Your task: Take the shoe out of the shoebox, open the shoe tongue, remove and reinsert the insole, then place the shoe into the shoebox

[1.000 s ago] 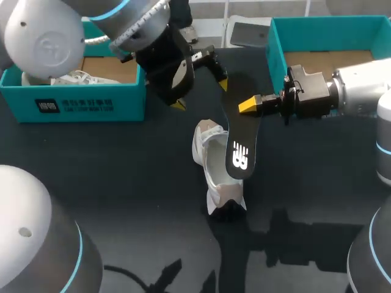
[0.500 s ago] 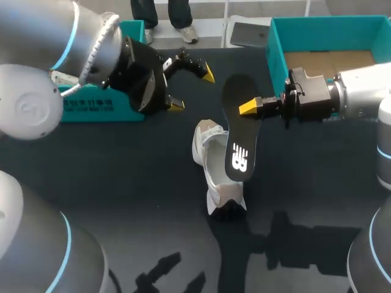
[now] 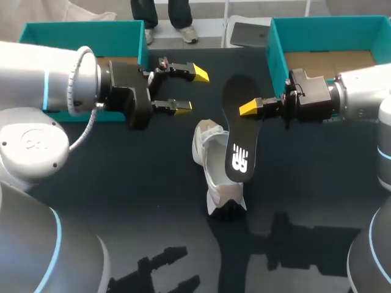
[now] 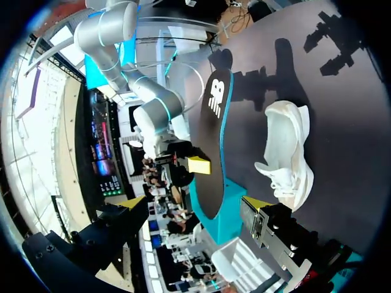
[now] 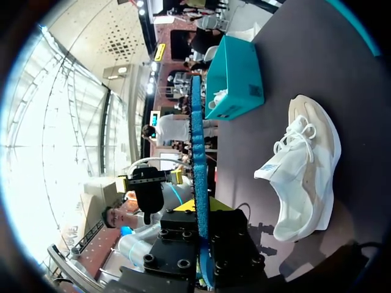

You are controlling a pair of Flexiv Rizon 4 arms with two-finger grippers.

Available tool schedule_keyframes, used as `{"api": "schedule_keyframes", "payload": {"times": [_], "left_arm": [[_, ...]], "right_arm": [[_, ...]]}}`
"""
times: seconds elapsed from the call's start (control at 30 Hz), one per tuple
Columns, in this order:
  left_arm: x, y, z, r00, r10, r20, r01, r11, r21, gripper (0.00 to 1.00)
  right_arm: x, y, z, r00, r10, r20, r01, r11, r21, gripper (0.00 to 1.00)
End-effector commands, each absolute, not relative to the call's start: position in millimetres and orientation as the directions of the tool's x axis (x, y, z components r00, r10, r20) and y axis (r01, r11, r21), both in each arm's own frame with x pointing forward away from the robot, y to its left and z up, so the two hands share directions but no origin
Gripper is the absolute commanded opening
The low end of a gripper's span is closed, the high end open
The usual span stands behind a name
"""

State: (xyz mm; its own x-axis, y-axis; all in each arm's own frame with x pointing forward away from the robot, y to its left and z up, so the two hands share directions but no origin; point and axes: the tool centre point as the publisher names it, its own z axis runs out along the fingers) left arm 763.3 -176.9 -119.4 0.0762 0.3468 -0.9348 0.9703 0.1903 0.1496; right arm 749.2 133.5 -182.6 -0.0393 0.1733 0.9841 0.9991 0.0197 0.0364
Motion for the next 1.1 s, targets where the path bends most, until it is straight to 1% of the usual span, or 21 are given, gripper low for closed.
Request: {"api": "schedule_keyframes", "payload": {"times": [0.03,0.2,0.3,0.67,0.73,0.83,0.87,0.9,0.93,1.0,1.07,1.1], "left_arm": [[760.8,-175.8,-124.4,0.143,0.069,-0.987,0.969,0.194,0.154,1.00],[762.1,-175.8,-130.5,0.142,0.074,-0.987,0.968,0.198,0.154,1.00],[766.1,-176.8,-136.4,0.133,0.036,-0.990,0.970,0.201,0.137,1.00],[767.7,-198.2,-152.0,0.139,0.008,-0.990,0.977,0.159,0.139,1.00],[768.9,-202.0,-155.1,0.136,0.010,-0.991,0.978,0.157,0.136,0.97],[770.5,-207.7,-158.3,0.128,0.010,-0.992,0.980,0.152,0.128,0.85],[771.0,-208.6,-158.9,0.124,0.008,-0.992,0.981,0.150,0.124,0.77],[771.9,-210.4,-160.4,0.123,0.008,-0.992,0.981,0.150,0.123,0.66],[772.4,-211.7,-161.4,0.119,0.005,-0.993,0.982,0.148,0.119,0.51],[773.6,-214.2,-163.2,0.114,0.002,-0.994,0.983,0.146,0.113,0.49],[774.8,-216.9,-164.4,0.111,0.001,-0.994,0.984,0.143,0.110,0.43],[775.4,-218.2,-164.7,0.109,-0.001,-0.994,0.984,0.143,0.108,0.43]], "right_arm": [[745.6,135.5,-180.6,-0.043,0.173,0.984,0.999,0.011,0.042,0.00],[742.3,141.8,-176.8,-0.061,0.134,0.989,0.998,0.021,0.058,0.00],[740.2,144.0,-174.9,-0.069,0.109,0.992,0.998,0.014,0.068,0.00],[731.6,166.6,-167.5,-0.051,0.087,0.995,0.998,0.040,0.048,0.00],[729.8,170.1,-167.3,-0.050,0.082,0.995,0.998,0.043,0.047,0.00],[728.0,174.2,-167.9,-0.048,0.075,0.996,0.998,0.049,0.044,0.00],[727.8,174.7,-168.0,-0.047,0.074,0.996,0.998,0.050,0.044,0.00],[727.4,175.8,-168.4,-0.047,0.072,0.996,0.998,0.051,0.043,0.00],[727.3,176.4,-168.6,-0.046,0.070,0.996,0.998,0.051,0.043,0.00],[726.9,177.9,-168.9,-0.046,0.068,0.997,0.998,0.053,0.043,0.00],[725.7,179.8,-168.7,-0.045,0.065,0.997,0.998,0.057,0.042,0.00],[724.8,180.5,-168.8,-0.045,0.065,0.997,0.997,0.058,0.041,0.00]]}}
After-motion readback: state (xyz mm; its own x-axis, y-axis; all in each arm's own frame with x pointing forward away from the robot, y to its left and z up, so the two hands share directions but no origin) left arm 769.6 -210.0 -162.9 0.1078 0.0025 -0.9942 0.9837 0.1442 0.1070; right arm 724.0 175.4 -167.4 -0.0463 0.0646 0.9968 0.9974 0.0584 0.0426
